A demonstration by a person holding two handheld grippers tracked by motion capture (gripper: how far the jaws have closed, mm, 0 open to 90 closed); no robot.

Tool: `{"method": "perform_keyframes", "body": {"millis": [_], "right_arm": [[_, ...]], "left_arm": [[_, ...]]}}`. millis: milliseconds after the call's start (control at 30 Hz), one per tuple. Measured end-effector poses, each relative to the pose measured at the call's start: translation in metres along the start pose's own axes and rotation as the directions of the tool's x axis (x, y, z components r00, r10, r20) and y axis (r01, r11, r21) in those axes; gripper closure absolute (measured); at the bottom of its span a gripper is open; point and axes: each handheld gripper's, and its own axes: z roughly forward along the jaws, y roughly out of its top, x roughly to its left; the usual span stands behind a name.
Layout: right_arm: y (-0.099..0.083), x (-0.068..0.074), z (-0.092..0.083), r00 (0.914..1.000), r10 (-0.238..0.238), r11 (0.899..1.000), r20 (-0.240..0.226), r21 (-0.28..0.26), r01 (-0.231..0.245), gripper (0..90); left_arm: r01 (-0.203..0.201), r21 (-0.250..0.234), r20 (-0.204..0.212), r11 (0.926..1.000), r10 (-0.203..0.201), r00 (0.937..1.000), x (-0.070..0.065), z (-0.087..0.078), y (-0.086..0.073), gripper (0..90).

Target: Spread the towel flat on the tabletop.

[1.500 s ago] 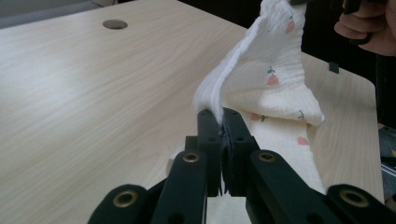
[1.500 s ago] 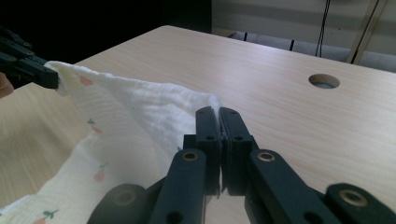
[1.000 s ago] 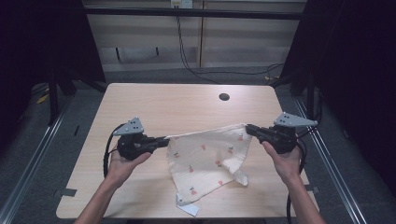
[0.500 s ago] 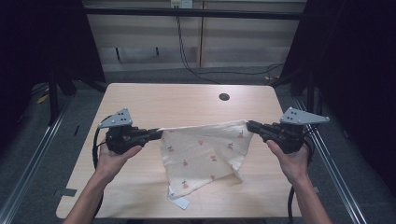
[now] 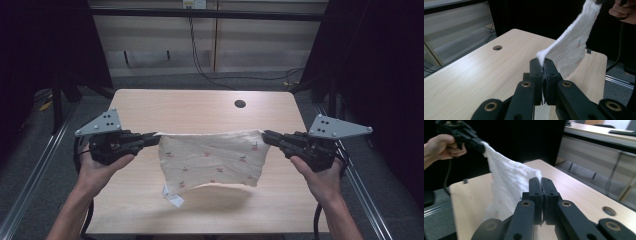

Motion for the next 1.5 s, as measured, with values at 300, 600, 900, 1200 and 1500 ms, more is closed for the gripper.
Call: {"method": "perform_keyframes", "body": {"millis": [300,600,900,1200,1500], "right_arm": [[-0.017,-0.009,0.012,0.9989,0.003,0.998,0.047,0.067,-0.006,88.2],[-0.061,-0.059,0.053,0.9907,0.092,0.981,0.100,0.159,-0.108,88.2],[-0.080,-0.083,0.081,0.9850,0.126,0.968,0.119,0.203,-0.148,88.2],[-0.085,-0.092,0.110,0.9825,0.139,0.966,0.124,0.199,-0.162,88.2],[-0.094,-0.100,0.138,0.9791,0.170,0.959,0.112,0.212,-0.191,88.2]], "left_arm": [[0.052,0.065,-0.013,0.9965,-0.051,0.9986,0.015,0.024,-0.011,87.7],[0.139,0.162,-0.010,0.9769,-0.139,0.9902,0.048,0.079,-0.034,87.1],[0.206,0.189,-0.024,0.9601,-0.205,0.9784,0.065,0.088,-0.052,87.0],[0.258,0.206,-0.062,0.9440,-0.250,0.9662,0.080,0.084,-0.069,86.5],[0.306,0.208,-0.097,0.9291,-0.292,0.9516,0.098,0.088,-0.086,85.1]]}}
